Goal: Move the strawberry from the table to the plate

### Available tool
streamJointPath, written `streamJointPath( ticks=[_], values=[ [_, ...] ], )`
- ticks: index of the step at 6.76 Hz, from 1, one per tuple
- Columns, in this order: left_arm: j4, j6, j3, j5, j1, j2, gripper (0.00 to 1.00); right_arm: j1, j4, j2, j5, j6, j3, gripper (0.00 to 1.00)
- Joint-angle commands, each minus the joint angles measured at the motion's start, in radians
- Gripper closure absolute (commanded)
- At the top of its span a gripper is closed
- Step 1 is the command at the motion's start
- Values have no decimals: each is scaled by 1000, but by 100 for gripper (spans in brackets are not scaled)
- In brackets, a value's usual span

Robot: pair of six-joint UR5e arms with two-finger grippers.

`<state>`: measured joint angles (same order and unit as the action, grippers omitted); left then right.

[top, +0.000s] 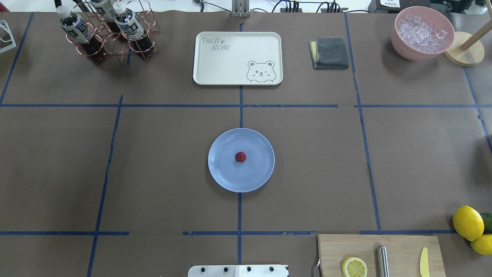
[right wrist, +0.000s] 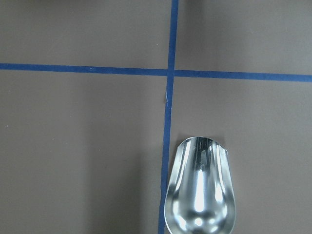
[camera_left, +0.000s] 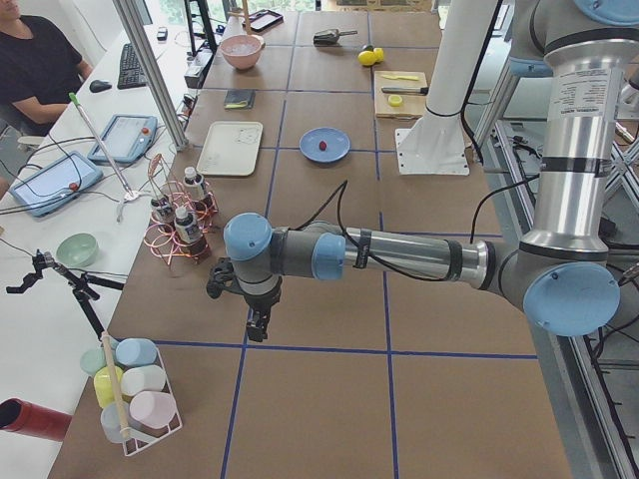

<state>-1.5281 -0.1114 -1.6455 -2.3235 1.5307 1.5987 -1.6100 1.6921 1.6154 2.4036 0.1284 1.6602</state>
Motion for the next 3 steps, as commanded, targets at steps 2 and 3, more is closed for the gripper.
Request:
streamJointPath(
  ticks=[2, 3],
  values=[
    [-1, 4, 1, 0, -1, 0, 0, -10, -74, 18, 0, -4, -17, 0],
    [-3, 4, 1, 1, -1, 0, 0, -10, -74, 12, 0, -4, -17, 0]
  ],
)
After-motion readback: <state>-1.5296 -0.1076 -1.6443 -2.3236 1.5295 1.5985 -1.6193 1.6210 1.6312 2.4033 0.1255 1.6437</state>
